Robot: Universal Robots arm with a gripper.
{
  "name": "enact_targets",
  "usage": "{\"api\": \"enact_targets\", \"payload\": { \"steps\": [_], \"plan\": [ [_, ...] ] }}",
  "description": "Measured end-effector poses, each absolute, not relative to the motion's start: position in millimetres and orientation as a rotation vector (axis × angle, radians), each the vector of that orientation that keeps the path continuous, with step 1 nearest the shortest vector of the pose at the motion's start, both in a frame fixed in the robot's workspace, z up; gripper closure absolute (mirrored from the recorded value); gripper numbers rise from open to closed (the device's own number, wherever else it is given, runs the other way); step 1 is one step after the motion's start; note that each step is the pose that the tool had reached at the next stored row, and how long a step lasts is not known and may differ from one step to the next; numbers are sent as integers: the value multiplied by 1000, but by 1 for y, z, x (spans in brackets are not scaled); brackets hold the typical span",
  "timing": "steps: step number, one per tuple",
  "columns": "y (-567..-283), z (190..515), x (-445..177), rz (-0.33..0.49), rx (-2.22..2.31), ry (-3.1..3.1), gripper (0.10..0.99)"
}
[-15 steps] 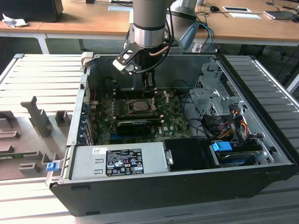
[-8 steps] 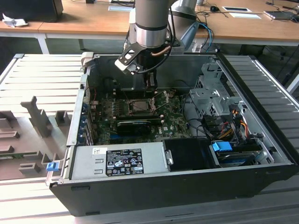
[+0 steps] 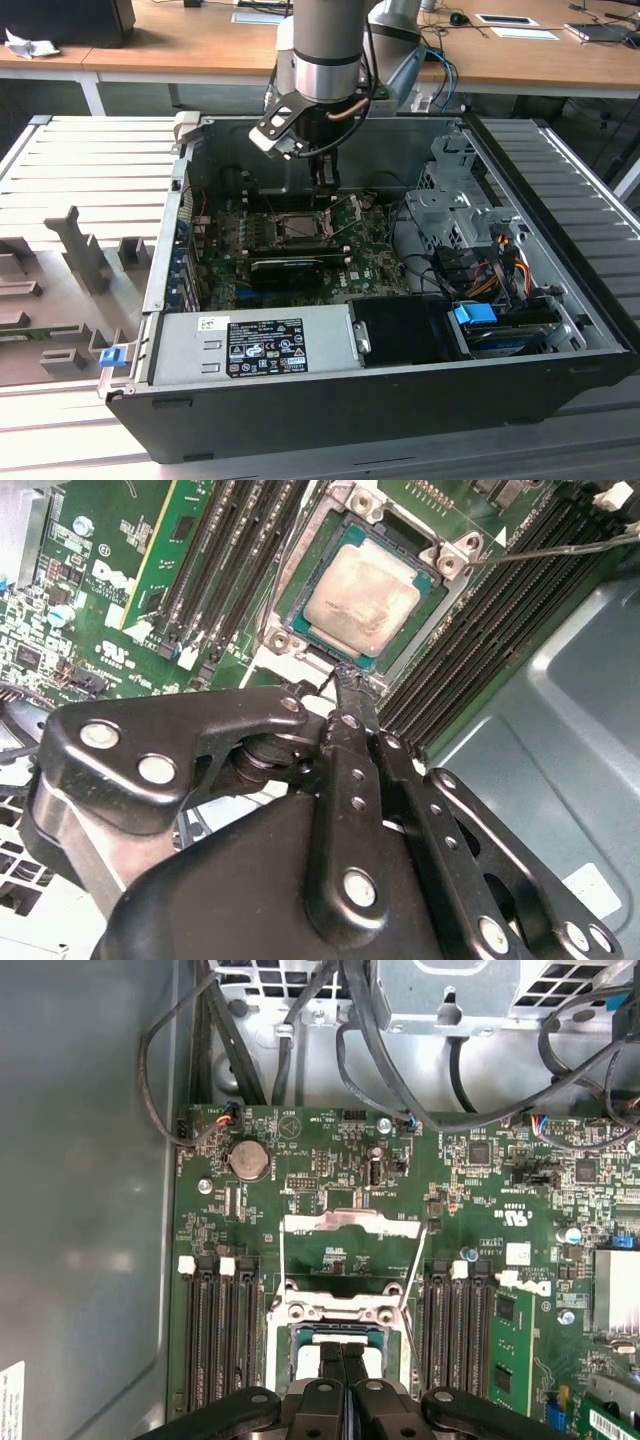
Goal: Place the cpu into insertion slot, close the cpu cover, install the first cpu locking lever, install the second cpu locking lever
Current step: 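Close the cpu cover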
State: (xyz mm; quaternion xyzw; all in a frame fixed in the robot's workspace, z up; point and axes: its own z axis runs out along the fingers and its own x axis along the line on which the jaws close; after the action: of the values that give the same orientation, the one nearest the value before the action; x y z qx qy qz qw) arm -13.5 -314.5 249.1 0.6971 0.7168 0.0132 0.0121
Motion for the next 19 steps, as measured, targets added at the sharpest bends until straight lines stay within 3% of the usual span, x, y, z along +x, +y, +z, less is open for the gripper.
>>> {"api": "enact_targets", "payload": {
  "steps": [19],
  "plan": [
    [-314,255,4,38,2174,2236,980]
  ]
}}
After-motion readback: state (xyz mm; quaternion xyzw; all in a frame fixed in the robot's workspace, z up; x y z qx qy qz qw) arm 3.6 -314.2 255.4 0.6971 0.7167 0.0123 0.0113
